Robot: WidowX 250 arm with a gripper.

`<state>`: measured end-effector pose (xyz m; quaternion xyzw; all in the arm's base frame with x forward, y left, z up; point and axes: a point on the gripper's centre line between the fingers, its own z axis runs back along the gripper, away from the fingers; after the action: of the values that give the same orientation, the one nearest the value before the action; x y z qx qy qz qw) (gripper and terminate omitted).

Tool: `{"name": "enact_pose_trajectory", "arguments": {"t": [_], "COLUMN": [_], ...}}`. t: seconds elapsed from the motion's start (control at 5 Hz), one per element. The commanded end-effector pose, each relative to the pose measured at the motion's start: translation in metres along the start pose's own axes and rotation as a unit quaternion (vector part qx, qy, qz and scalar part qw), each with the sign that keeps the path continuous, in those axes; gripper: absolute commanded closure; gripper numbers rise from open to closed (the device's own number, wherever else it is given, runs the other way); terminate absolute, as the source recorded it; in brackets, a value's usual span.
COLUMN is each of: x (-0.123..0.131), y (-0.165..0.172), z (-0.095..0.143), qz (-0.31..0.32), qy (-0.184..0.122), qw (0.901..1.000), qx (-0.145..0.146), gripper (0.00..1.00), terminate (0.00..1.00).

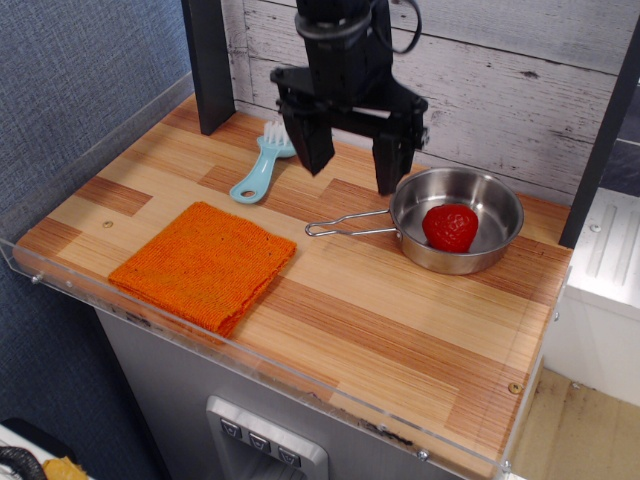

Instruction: Put the strawberry to the left of the pot.

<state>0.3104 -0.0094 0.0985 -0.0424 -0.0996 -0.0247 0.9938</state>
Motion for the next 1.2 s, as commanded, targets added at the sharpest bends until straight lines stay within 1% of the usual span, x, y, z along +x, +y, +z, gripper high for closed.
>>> {"name": "enact_pose_trajectory", "arguments": {"t": [0.0, 0.2, 0.6, 0.8, 1.0], "x": [0.037, 0.048, 0.052, 0.051, 0.05], "y": [-0.035, -0.044, -0.046, -0.048, -0.048], "z": [-0.028, -0.043, -0.067, -0.073, -0.074], "qz": [-0.006, -0.018, -0.033, -0.038, -0.039], "qy": [-0.022, -0.014, -0.001, 0.005, 0.009], "qw": [0.999, 0.9991, 0.9994, 0.9992, 0.9992], "qx": [-0.039, -0.036, -0.009, -0.008, -0.006], "gripper": [0.0, 0.0, 0.0, 0.0, 1.0], "terminate": [0.0, 0.0, 0.0, 0.0, 0.0]}}
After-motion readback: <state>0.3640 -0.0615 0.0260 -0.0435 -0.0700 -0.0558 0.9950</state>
